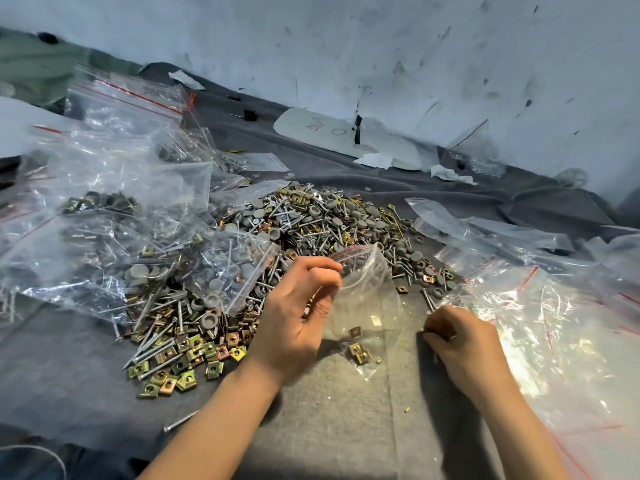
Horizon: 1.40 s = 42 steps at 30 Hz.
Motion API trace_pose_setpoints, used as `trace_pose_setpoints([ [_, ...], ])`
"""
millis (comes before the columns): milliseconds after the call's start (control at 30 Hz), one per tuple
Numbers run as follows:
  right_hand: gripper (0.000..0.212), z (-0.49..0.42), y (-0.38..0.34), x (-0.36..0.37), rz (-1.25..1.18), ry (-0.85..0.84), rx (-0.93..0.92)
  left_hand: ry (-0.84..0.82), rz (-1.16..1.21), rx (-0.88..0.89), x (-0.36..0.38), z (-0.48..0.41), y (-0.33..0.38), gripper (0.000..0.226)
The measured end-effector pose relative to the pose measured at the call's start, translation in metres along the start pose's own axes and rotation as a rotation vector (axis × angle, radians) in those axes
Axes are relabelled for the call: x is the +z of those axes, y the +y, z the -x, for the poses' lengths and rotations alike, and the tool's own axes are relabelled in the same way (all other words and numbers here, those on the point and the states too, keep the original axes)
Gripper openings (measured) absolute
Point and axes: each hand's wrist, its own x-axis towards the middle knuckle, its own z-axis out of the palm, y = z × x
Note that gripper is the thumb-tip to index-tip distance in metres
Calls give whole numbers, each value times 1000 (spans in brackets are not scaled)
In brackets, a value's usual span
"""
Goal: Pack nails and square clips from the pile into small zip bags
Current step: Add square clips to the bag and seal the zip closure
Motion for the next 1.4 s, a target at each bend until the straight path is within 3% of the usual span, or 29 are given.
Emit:
trace_pose_setpoints([
  [133, 26, 1, -19, -7, -259, 103, -82, -12, 1, 4, 1, 0, -1, 13],
  [233, 25, -2, -50, -26, -512, 198, -256, -27, -11, 1, 0, 2, -2, 12],
  [300, 19, -3, -74, -38, -635, 147, -400, -39, -11, 2, 0, 2, -3, 12],
  [400, 15, -7, -100, -43, -489, 58, -531, -55, -15, 35, 0, 2, -5, 12],
  [533, 12, -18, -107, -42, -196, -12, -575, -50, -23, 40, 1, 2, -6, 17],
  [667, 12, -41, -85, -48, -464, 91, -380, -28, -20, 10, 1, 2, -6, 13],
  [733, 17, -56, -70, -42, -469, 156, -221, -29, -27, 7, 2, 3, -6, 12],
  [867, 14, -66, -44, -16, -395, 60, -6, -20, -22, -25, 3, 2, -5, 13],
  [933, 13, -55, -41, -7, -289, 52, 22, -4, -32, -37, 3, 1, -5, 13],
  [1033, 23, -21, -54, -8, -322, 126, -83, 41, -64, -50, 2, -1, -5, 13],
  [1133, 5, 25, -80, -1, -331, -159, -262, 77, -116, -61, 2, -3, -5, 16],
  [1233, 25, 56, -95, 26, -173, -492, -493, 74, -151, -65, 2, -2, -6, 24],
  [1400, 10, 66, -98, 47, -228, -393, -531, 90, -165, -77, 0, -1, -6, 24],
])
